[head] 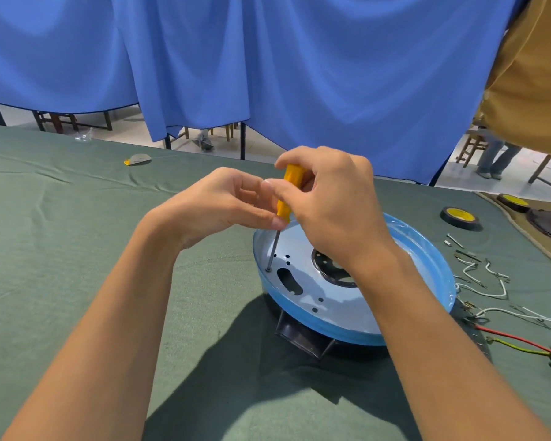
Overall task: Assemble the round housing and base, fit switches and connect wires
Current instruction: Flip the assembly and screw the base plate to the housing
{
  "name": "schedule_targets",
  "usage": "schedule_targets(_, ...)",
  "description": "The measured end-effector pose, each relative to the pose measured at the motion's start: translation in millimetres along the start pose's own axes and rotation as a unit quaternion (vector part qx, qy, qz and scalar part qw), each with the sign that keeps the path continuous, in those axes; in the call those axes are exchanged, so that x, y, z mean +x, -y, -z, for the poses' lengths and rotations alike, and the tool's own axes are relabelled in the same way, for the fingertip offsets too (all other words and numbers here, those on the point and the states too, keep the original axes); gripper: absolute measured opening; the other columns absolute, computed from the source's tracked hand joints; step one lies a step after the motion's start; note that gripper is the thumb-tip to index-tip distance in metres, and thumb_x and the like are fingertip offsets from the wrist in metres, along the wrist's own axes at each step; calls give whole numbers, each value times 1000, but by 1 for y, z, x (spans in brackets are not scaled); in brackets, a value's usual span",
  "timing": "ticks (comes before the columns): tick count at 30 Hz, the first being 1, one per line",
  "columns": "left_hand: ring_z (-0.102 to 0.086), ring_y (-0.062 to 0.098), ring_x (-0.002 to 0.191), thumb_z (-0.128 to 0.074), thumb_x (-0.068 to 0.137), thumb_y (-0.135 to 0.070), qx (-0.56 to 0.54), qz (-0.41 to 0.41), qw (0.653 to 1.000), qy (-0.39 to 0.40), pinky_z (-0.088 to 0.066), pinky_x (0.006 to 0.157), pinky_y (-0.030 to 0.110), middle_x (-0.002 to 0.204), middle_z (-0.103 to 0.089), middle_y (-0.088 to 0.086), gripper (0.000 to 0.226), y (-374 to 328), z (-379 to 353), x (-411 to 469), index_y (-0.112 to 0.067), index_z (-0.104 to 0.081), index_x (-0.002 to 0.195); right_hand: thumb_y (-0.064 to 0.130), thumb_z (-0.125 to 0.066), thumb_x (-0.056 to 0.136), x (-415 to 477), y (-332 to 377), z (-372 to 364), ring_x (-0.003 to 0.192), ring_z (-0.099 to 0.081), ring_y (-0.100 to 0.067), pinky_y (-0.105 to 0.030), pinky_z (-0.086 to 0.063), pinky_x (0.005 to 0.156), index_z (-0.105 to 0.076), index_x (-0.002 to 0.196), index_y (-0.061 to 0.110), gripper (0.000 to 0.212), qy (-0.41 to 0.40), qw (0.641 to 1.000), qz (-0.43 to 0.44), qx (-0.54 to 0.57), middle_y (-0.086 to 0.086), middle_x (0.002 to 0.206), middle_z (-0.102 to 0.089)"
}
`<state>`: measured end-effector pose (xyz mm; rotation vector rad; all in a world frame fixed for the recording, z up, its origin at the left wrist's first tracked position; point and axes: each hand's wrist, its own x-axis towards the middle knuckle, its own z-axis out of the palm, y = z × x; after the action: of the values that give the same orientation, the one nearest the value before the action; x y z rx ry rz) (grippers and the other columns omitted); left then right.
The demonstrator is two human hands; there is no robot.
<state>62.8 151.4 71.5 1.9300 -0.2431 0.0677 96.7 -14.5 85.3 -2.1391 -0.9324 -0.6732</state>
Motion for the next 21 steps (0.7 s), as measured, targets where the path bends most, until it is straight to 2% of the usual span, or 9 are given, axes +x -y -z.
schedule_targets(2, -69, 23, 89, -81, 64, -18, 7, -9, 1000, -21, -51, 95, 41, 96, -73, 22, 33, -2, -4, 1, 0, -74, 91, 41, -63, 91, 0, 1, 1, 79, -49, -12, -21, -35, 68, -68, 115, 22, 31, 9, 1000, 7, -29, 7, 84, -51)
schedule_targets(4, -67, 29, 91, -80, 63, -20, 6, -7, 1000, -30, -48, 102, 49, 97, -72, 25, 36, -2, -5, 0, 3, -73, 90, 39, -57, 95, 0, 3, 4, 87, -53, -13, -24, -38, 75, -61, 127, 19, 38, 51, 999, 15, -13, 4, 92, -56)
schedule_targets(7, -69, 27, 94, -78, 64, -20, -3, -2, 1000, -29, -50, 103, 44, 98, -75, 20, 29, 1, 1, -2, -5, -77, 89, 28, -52, 98, 0, 4, 8, 102, -56, -15, -29, -45, 87, -51, 139, 18, 41, 108, 993, 6, 41, 0, 113, -65)
schedule_targets(9, -70, 25, 99, -79, 68, -19, -7, 0, 1000, -9, -51, 100, 37, 99, -76, 14, 21, 2, 4, -4, -13, -80, 89, 24, -55, 97, -2, 3, 8, 99, -58, -15, -33, -50, 90, -55, 135, 21, 39, 89, 995, 8, 46, 2, 107, -66)
schedule_targets(11, -70, 24, 101, -82, 72, -19, 1, 1, 1000, 11, -51, 99, 35, 101, -76, 12, 19, 2, 3, -4, -16, -80, 91, 26, -62, 93, -4, 3, 5, 88, -58, -13, -34, -52, 84, -63, 124, 24, 31, 40, 999, 11, 33, 7, 90, -63)
schedule_targets(14, -71, 22, 94, -84, 69, -16, 11, -1, 1000, 5, -52, 93, 34, 97, -75, 14, 20, 1, -3, -2, -15, -78, 88, 33, -65, 90, -6, 3, 1, 78, -54, -14, -33, -49, 74, -68, 110, 23, 23, -17, 999, 16, -24, 8, 82, -53)
schedule_targets(17, -68, 37, 94, -80, 65, -21, 9, -4, 1000, -22, -48, 101, 48, 101, -70, 27, 30, 1, -8, -1, -3, -73, 88, 40, -60, 93, -6, 4, 0, 81, -53, -16, -31, -45, 73, -65, 117, 21, 31, -5, 998, 18, -61, 6, 86, -51)
schedule_targets(18, -68, 37, 94, -78, 65, -22, 3, -6, 1000, -31, -47, 102, 47, 100, -71, 26, 31, 2, -8, -1, -2, -73, 88, 39, -58, 94, -5, 4, 1, 84, -54, -16, -31, -45, 75, -63, 122, 20, 34, 18, 998, 19, -50, 5, 90, -54)
schedule_targets(21, -69, 22, 95, -75, 68, -17, -14, 1, 1000, -16, -50, 100, 37, 99, -74, 19, 24, 4, -2, -3, -6, -77, 90, 27, -54, 97, -3, 6, 7, 98, -57, -15, -30, -47, 87, -58, 132, 16, 36, 81, 996, 6, 36, 0, 109, -65)
